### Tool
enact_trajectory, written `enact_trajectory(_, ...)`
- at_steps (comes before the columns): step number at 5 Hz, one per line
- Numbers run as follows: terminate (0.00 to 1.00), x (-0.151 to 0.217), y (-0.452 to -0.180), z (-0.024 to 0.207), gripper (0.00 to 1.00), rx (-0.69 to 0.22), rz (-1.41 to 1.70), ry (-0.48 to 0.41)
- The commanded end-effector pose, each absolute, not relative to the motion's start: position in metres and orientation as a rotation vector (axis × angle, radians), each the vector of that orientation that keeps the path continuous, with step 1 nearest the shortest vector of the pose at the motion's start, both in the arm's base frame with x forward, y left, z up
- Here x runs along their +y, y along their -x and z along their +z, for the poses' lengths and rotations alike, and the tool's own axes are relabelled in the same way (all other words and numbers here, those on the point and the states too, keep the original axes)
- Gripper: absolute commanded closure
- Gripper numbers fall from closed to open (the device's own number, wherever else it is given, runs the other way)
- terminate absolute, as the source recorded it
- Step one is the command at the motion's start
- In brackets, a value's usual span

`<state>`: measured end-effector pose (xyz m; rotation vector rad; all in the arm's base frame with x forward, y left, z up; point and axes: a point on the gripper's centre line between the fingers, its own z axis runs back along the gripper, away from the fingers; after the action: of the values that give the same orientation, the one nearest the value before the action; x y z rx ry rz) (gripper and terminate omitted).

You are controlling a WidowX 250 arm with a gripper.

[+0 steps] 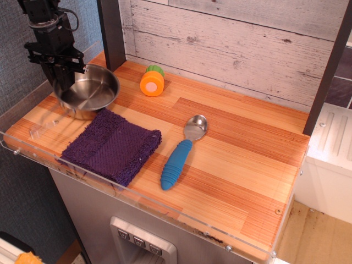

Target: Move the silver pot on the other side of the purple rag, between the rag and the pineapple.

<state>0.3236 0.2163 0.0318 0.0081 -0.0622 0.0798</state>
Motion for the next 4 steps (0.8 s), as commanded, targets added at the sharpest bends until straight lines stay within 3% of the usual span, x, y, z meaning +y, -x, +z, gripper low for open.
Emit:
enact_trajectory(1,0.00,0.204,-0.324,0.072,0.00,-0.105,0.018,-0.022)
enact_trajectory(2,0.00,0.181,-0.315,0.110,0.00,-0.141,0.008,-0.039)
enact_trajectory(3,0.00,0.152,-0.306,0.133,0.00,-0.131,0.011,-0.072)
enact_trajectory(4,0.00,0.125,-0.304,0.139,0.00,-0.141,-0.028,-0.058)
